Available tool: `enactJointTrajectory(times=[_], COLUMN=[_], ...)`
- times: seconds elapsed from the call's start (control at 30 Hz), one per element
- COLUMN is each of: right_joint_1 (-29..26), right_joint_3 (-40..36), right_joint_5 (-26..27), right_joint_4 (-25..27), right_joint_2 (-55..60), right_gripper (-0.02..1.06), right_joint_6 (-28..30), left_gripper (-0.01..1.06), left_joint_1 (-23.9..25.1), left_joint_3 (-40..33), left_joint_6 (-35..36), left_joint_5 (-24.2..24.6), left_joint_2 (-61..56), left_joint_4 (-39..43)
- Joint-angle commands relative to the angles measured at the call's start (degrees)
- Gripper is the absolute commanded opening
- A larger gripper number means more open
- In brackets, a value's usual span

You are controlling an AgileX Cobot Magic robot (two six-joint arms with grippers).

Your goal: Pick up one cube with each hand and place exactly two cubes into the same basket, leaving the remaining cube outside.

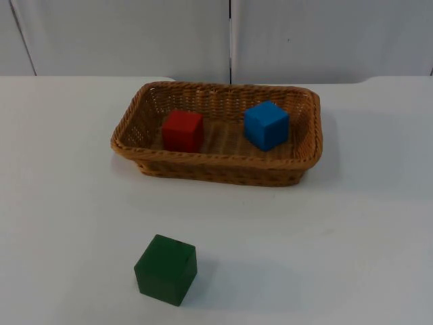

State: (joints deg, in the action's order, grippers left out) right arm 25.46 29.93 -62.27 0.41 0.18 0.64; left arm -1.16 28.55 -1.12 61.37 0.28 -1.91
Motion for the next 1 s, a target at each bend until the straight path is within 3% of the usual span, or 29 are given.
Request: enactJointTrajectory(times=[0.0, 0.17, 0.73, 0.97], right_joint_1=[-0.2, -1.8, -16.7, -19.4], right_joint_3=[-0.4, -0.4, -0.4, -0.4], right_joint_5=[0.6, 0.6, 0.6, 0.6], right_joint_4=[-0.1, -0.1, -0.1, -0.1], right_joint_2=[-0.2, -0.2, -0.2, -0.2], right_gripper=[1.05, 1.05, 1.05, 1.05], right_joint_6=[-0.2, -0.2, -0.2, -0.2], left_gripper=[1.05, 1.05, 1.05, 1.05], left_joint_1=[0.1, 0.1, 0.1, 0.1], left_joint_3=[-0.2, -0.2, -0.2, -0.2], left_joint_6=[0.5, 0.5, 0.5, 0.5], left_joint_5=[0.2, 0.2, 0.2, 0.2], left_joint_2=[-0.3, -0.3, -0.3, -0.3], left_joint_4=[0.0, 0.0, 0.0, 0.0])
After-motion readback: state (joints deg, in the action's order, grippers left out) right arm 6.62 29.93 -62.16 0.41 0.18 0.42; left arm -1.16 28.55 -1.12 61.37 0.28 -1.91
